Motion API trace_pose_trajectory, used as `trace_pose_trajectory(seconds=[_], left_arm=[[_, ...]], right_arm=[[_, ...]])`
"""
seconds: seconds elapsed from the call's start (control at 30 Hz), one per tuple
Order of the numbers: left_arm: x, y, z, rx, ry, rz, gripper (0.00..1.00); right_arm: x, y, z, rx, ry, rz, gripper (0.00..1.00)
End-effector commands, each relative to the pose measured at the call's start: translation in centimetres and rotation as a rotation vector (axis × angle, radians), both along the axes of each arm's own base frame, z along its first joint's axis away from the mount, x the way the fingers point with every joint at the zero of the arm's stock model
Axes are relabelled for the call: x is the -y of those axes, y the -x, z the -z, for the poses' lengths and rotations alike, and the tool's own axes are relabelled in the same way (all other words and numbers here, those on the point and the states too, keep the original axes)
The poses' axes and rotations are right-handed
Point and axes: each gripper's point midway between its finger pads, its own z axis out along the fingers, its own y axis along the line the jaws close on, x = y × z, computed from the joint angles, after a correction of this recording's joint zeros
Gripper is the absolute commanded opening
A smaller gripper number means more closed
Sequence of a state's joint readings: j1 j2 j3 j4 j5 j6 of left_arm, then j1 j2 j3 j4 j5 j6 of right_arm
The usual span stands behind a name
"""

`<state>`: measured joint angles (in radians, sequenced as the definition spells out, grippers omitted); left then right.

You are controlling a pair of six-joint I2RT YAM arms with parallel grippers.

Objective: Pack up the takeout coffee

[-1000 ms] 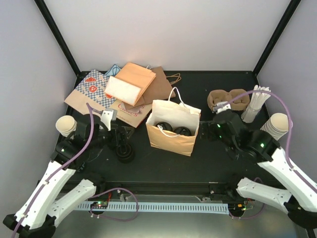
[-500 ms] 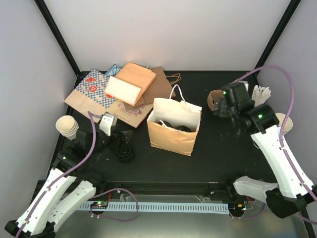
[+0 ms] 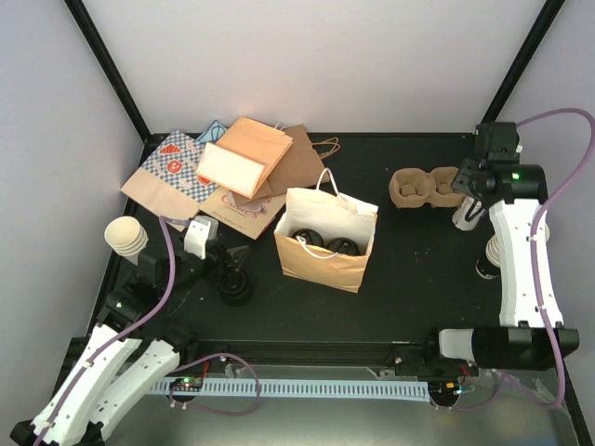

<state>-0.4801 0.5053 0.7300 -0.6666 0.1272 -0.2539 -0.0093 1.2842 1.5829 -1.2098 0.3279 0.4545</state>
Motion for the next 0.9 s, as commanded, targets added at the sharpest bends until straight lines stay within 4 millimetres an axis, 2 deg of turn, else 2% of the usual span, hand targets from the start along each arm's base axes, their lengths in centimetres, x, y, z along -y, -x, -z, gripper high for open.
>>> trace_pose_trajectory(seconds=[0.0, 0.33, 0.63, 0.7, 0.87], left_arm=[[0.2, 0.1, -0.7, 0.042, 0.011, 0.016, 0.99], [0.0, 0.2, -0.7, 0.052, 0.016, 0.005, 0.99], [0.0, 0.1, -0.6, 0.046, 0.014, 0.006, 0.99], [0.0, 0.1, -0.6, 0.045, 0.013, 0.006, 0.99], [0.0, 0.0, -0.5, 0.044, 0.011, 0.005, 0.99]], right_arm=[[0.3, -2.9, -0.2, 0.029, -0.050, 0.022, 0.63], [3.5, -5.4, 1.3, -0.032, 0.010, 0.135, 0.48], [4.8, -7.3, 4.0, -0.086, 0.003, 0.185, 0.45], [4.9, -7.7, 4.3, -0.086, 0.007, 0.183, 0.41], [5.9, -8.0, 4.1, -0.089, 0.047, 0.212, 0.41]])
